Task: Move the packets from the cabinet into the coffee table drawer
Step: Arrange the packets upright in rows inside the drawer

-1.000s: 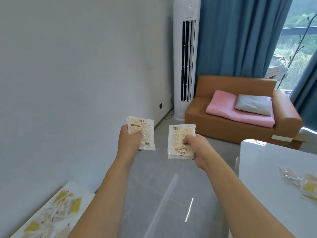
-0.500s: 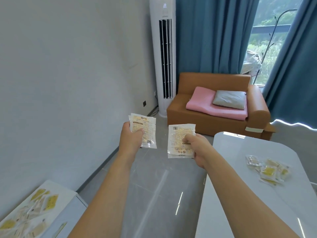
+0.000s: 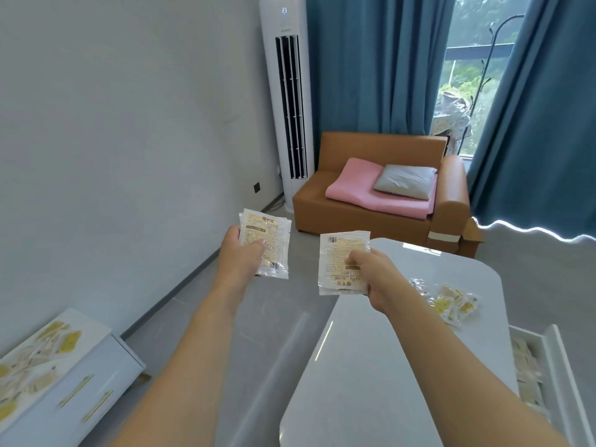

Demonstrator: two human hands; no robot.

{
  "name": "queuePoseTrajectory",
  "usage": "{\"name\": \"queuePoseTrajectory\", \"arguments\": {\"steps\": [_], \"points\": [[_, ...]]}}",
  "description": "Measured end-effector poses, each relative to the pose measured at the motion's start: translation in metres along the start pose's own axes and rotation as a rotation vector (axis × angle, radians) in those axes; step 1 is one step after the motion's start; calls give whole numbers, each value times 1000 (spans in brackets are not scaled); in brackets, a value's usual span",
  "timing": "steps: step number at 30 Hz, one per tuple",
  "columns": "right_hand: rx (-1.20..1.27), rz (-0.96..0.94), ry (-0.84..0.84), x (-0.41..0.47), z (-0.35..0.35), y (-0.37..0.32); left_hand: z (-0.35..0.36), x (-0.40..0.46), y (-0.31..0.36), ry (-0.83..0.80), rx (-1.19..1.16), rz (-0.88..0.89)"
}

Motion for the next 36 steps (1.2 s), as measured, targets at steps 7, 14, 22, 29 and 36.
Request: {"name": "queuePoseTrajectory", "arguments": {"steps": [7,14,22,29,36], "points": [[40,17,-22,-10,-60,3,52,-37,-5,-4,-22,-36],[54,-19,-34,-37,-174,-13,138,-119,0,-44,-24,-49],[60,41,8,-73,-341,-22,269,-237,-5,-108,-35,-71],[46,56,-5,-78,-400,-27,318,-271,-12,-94,-75,-113],[21,91,7,-60,-492,-16,407,-306,-29,-107,-95,-196]]}}
Point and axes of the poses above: each hand's wrist, its own x-axis towards the middle knuckle, its own z-axis out of the palm, y = z × x, the point moved 5 cm from there along x, towards the middle knuckle, and after that the axes turned 11 degrees about -z, right-handed, at the moved point
